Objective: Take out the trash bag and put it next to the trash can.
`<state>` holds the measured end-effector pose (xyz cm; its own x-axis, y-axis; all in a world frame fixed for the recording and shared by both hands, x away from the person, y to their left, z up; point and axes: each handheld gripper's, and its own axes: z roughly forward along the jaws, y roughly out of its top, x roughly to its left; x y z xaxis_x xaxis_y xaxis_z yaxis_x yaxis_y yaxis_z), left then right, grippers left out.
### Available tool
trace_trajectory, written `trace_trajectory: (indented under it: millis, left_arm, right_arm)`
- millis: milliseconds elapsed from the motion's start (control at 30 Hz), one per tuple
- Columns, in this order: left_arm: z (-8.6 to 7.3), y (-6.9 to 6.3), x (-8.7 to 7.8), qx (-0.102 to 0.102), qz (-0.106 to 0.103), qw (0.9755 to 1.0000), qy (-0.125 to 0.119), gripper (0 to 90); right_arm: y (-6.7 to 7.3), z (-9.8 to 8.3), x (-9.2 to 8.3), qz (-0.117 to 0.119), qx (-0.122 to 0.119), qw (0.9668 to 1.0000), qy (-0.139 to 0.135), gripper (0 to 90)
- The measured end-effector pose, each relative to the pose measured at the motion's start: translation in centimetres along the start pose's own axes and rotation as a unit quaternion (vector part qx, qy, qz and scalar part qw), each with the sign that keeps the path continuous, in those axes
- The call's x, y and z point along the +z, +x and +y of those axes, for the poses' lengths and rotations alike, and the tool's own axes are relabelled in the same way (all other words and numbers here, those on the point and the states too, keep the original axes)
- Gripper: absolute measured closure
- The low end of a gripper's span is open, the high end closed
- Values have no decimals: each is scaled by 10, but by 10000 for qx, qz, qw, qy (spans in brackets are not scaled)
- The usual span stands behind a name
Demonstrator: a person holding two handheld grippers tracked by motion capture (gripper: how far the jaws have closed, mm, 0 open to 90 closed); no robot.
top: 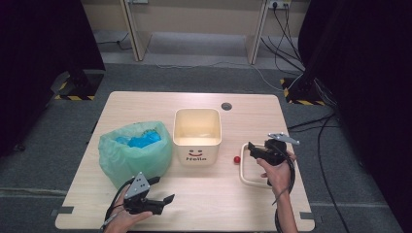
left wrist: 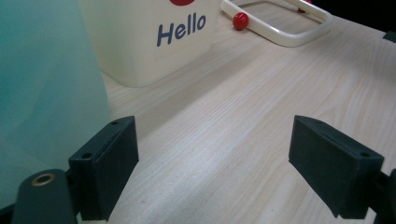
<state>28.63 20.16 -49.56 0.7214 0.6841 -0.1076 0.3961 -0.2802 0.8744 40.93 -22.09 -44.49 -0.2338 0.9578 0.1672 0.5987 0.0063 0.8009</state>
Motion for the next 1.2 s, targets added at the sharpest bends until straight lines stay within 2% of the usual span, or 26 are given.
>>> trace_trajectory:
  millis: [233, 433, 633, 833, 1000, 1200]
  left_arm:
    - [-2, 2, 0, 99, 125, 9999, 51, 153]
    - [-4, 3, 3, 136, 111, 9997, 160, 153]
    - [-6, 7, 5, 93, 183, 9993, 308, 153]
    - [-9, 7, 9, 90, 157, 9984, 534, 154]
    - [-12, 7, 12, 105, 175, 9966, 794, 154]
    - [-14, 6, 14, 143, 217, 9952, 943, 155]
  right_arm:
    - [-11, -10, 0, -124, 8, 9999, 83, 294]
    - [-23, -17, 0, -197, 183, 9995, 141, 284]
    - [-31, -19, -2, -235, 251, 9993, 126, 280]
    - [-40, -23, -4, -307, 351, 9988, 177, 281]
    - [-47, -26, -5, -388, 404, 9982, 208, 285]
    - [-57, -29, -7, -597, 455, 9969, 235, 290]
